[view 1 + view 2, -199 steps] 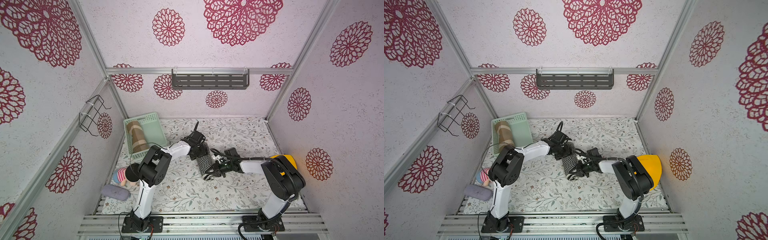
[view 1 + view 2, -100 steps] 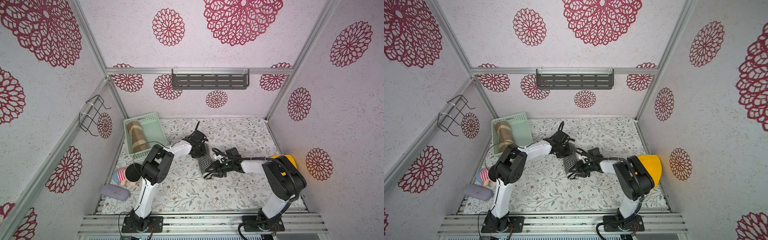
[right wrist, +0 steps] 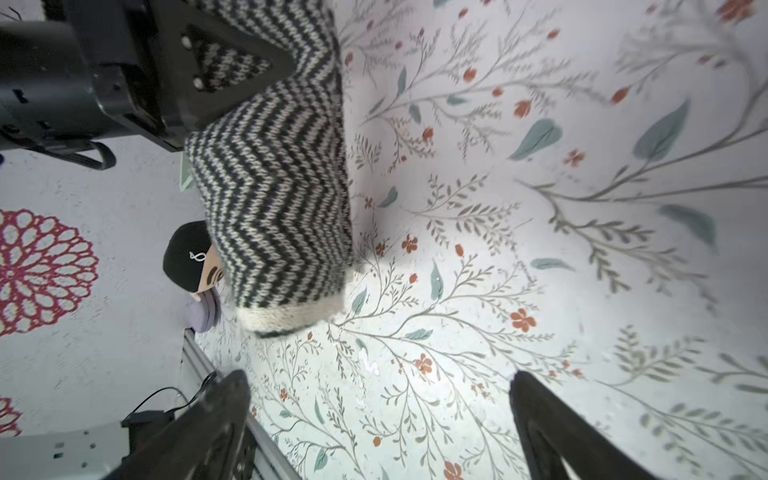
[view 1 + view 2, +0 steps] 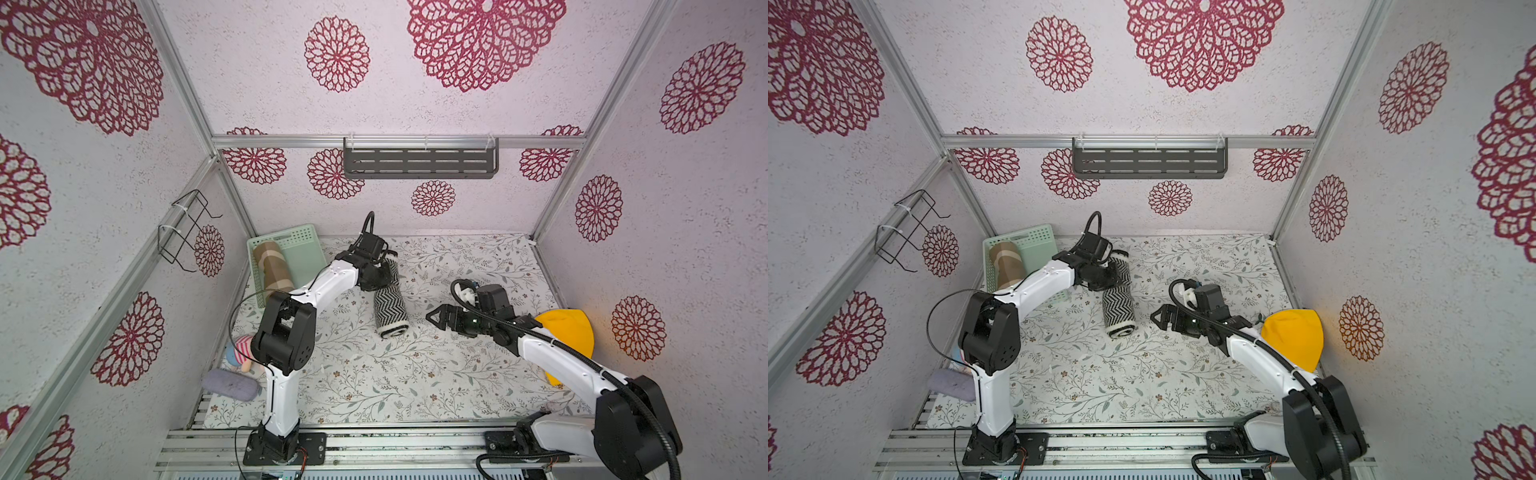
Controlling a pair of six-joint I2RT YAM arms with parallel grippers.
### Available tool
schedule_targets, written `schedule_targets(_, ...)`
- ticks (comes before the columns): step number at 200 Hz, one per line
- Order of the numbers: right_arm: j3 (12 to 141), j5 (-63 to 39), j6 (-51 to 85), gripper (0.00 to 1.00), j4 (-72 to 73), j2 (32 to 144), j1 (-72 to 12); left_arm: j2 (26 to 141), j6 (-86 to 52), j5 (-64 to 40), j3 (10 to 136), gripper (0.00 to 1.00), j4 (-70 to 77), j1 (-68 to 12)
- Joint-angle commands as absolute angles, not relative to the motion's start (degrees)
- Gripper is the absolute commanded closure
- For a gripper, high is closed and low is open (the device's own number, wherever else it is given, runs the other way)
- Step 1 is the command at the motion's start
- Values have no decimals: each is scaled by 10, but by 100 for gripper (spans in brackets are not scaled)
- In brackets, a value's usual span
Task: Roll up the scarf and place it into the basket
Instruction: Pick up the scarf at the center of the board.
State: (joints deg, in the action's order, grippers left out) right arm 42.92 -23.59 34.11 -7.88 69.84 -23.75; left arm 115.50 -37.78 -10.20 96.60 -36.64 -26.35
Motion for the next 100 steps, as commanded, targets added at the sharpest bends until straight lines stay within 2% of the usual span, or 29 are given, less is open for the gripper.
schedule_targets(1, 437, -139, 310, 1, -114, 653, -234, 1112, -340, -125, 990, 100, -412, -250)
schedule_targets(38, 437, -23, 293, 1, -163, 593, -234, 1090, -306, -151, 1035, 100, -459, -199)
schedule_targets(71, 430, 12, 286, 1, -170, 568, -233, 1096, -262, -148, 1100, 100, -512, -144)
schedule_targets(100, 437, 35, 276, 1, -185, 583, -234, 1118, -249, -187, 1138, 100, -516, -87)
